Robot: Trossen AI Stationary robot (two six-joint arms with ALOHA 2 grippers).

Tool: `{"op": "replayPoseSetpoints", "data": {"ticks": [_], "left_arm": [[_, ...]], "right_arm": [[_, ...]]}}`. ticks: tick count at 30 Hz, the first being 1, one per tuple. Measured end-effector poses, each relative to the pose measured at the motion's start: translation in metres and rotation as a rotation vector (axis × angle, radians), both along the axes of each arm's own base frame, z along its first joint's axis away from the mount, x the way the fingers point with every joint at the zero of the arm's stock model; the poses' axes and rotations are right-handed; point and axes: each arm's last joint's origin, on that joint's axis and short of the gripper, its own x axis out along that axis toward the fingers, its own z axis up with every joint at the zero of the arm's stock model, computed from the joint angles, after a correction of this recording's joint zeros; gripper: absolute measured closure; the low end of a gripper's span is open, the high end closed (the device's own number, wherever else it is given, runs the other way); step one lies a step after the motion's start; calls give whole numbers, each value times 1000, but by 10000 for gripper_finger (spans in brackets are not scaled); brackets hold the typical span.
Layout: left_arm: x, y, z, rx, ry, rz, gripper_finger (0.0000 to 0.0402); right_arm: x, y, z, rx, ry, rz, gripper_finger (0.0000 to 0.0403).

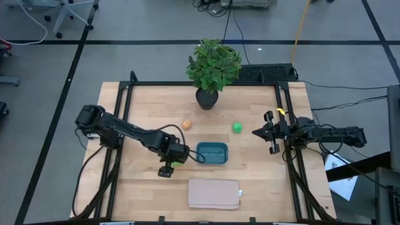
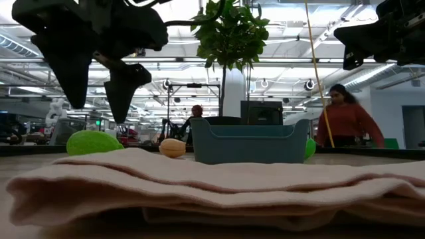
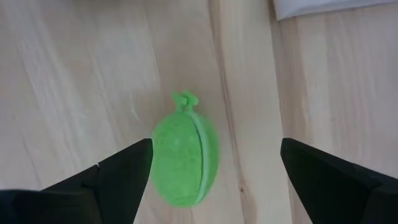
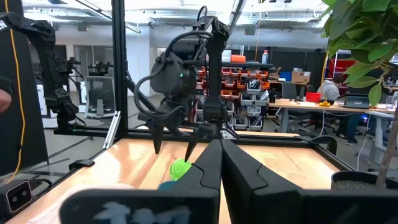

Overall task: Pick and placing Produce into tupperware
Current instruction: Put the green melon into the blue bin

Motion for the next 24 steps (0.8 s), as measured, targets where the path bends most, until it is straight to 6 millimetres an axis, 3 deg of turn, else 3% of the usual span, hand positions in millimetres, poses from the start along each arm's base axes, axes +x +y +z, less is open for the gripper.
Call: {"op": "replayPoseSetpoints", "data": {"ticks": [11,24], "left_arm": [[0,0,-3,79,-5,13,41],[-8,2,-25,77,0,28,41]], "right_arm": [[0,0,0,7,1,1,403],[0,0,0,8,1,1,403]]}}
